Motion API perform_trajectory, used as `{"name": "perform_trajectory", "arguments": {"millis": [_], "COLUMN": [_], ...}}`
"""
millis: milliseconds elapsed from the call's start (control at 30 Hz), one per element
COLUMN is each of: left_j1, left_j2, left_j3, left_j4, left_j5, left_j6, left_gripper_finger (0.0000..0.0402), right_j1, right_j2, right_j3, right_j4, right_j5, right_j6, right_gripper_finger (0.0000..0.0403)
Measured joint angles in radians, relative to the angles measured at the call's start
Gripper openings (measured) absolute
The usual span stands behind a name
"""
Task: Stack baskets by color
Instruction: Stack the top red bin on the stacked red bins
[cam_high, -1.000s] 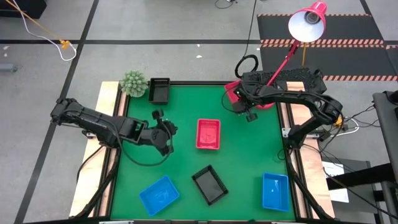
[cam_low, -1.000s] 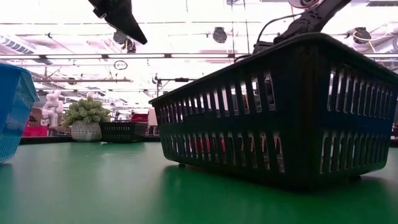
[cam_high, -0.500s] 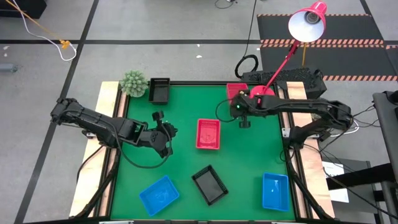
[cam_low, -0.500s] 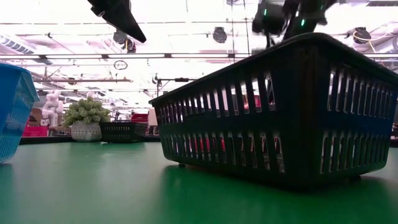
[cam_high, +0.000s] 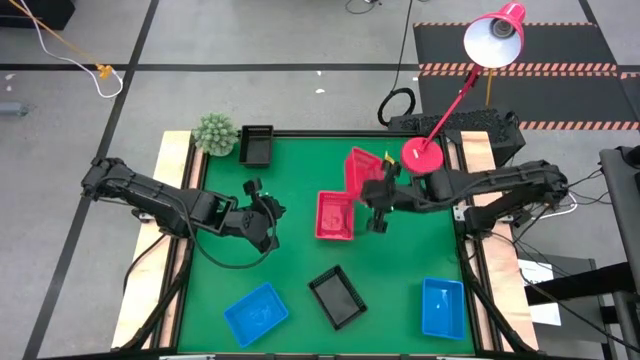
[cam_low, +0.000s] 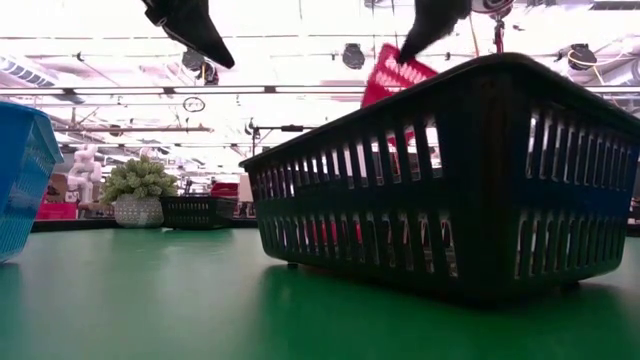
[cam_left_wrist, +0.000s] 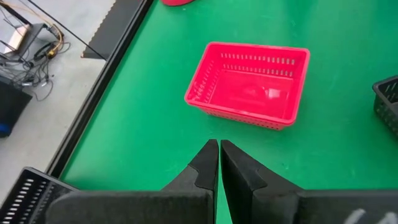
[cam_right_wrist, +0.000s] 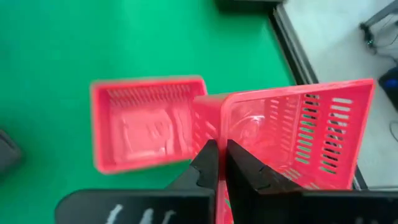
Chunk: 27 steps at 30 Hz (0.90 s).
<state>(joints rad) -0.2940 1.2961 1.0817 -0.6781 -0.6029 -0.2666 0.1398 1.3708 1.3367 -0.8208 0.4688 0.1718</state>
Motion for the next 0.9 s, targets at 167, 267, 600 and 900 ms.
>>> {"name": "perform_trajectory", "arguments": {"millis": [167,267,600,900], "left_j1": [-0.003,-0.003,-0.003,-0.003], "left_j2": [0.0,0.0,0.0,0.0], "left_j3": [0.0,0.0,0.0,0.0], "left_j4": [-0.001,-0.005,-0.007,-0.016], "left_j5": [0.0,0.0,0.0,0.0], "left_j6": [-0.024,-0.03,-0.052,-0.061], "left_gripper_finger": [0.0021,0.0021,0.0021,0.0021], "right_j1": [0.114,0.161,0.218,0.214], "right_j2": [0.083,0.146,0.373,0.569], "right_j3": [0.097,0.146,0.308,0.523], "right_j4": [-0.002,0.0,-0.033,-0.211], "right_j5": [0.062,0.11,0.137,0.141], "right_j6": [0.088,0.118,0.234,0.29], "right_gripper_finger": [0.0006,0.0006,0.0006,0.0006]}}
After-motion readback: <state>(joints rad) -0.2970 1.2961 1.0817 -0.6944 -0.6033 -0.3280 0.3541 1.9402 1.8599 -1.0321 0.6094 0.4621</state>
